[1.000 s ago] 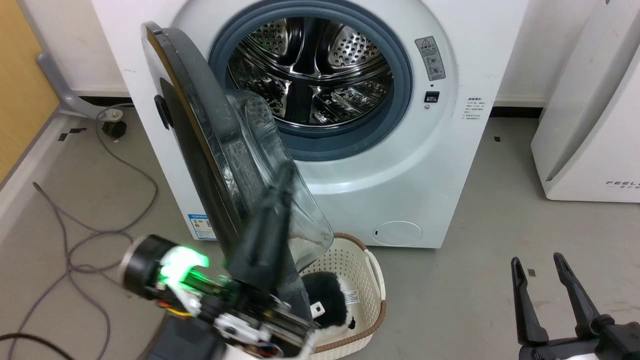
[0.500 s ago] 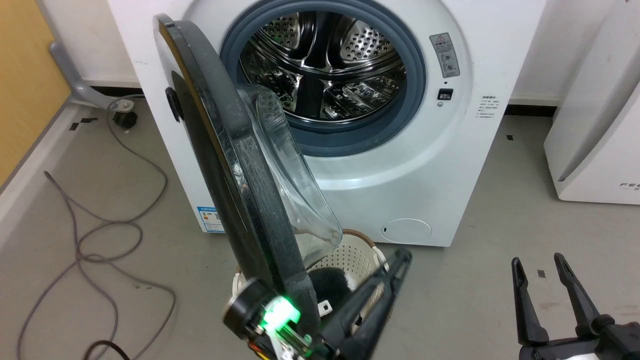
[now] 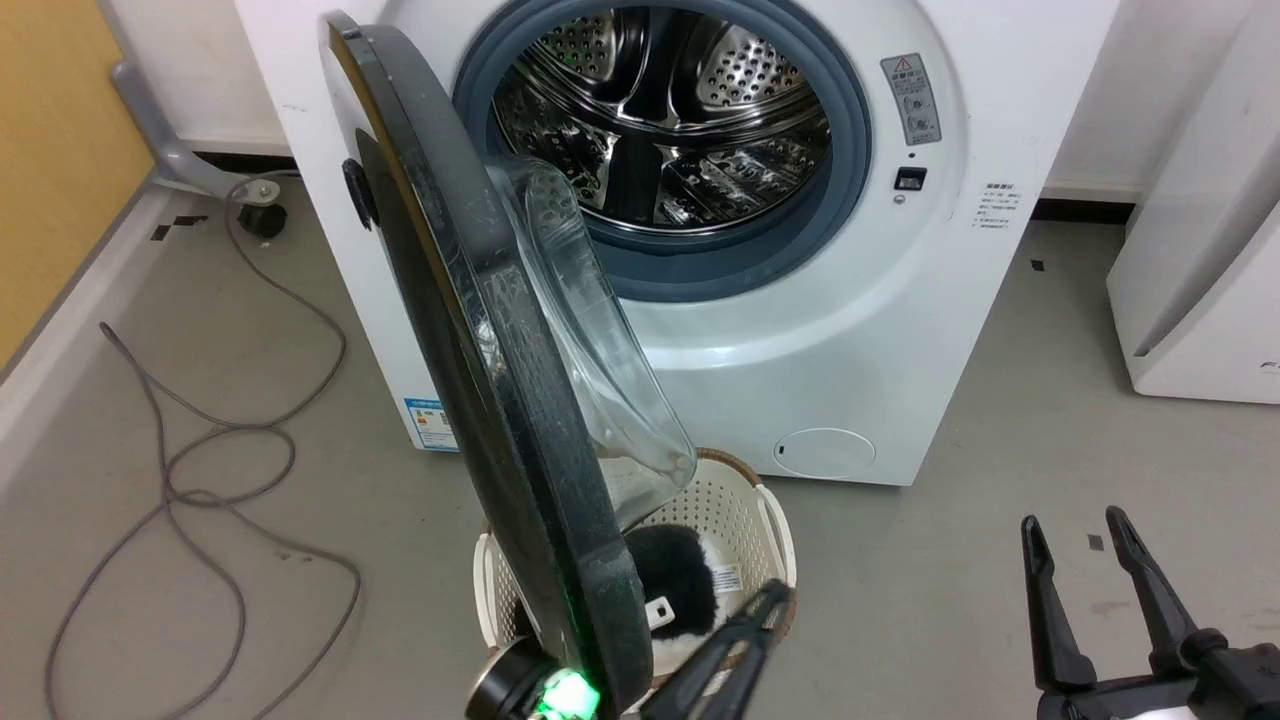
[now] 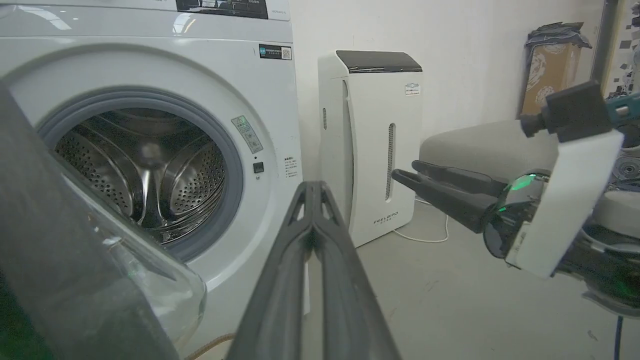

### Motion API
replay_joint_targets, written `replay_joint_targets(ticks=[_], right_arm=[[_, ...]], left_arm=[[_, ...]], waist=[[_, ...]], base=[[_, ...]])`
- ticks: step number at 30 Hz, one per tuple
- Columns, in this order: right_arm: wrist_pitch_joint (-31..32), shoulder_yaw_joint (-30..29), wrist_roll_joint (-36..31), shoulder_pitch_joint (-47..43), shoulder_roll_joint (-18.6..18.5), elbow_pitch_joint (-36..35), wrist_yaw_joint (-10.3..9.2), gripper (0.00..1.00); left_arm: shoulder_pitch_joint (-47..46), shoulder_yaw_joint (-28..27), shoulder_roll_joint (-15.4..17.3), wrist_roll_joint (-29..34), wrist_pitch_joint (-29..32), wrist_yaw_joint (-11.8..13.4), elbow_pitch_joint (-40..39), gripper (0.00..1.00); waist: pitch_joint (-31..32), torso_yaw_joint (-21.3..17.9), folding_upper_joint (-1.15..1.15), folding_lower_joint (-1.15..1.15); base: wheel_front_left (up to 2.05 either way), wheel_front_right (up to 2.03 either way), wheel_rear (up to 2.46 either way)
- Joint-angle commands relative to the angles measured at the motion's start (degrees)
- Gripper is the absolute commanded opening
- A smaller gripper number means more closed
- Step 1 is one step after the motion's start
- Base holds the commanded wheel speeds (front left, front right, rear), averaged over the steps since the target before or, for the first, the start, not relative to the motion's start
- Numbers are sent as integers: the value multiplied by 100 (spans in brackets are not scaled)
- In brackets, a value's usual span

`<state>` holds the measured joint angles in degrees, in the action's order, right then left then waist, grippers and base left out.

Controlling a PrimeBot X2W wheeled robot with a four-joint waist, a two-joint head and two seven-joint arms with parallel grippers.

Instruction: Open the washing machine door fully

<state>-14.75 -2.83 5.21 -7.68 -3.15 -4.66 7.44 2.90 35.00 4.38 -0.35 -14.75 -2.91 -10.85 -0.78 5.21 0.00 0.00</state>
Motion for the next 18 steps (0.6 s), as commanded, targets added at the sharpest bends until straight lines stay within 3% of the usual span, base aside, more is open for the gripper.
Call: replay_joint_targets(ticks=[1,8,18], right_arm=[[-25,-4,22,32,27,7,5,100],[-25,-20,14,33,27,30,5,100],[-25,-25,-58,96,27,38,5,100]], left_arm=[[79,-72,22,-53,-25,69,115,0],[120,-347,15,-175,-25,284,605,0],[72,-634,64,-244,-25,380,904,0]], waist=[[-9,3,0,0],[-64,41,0,0],[-125,300,0,0]], base=[[0,0,0],[0,0,0],[0,0,0]])
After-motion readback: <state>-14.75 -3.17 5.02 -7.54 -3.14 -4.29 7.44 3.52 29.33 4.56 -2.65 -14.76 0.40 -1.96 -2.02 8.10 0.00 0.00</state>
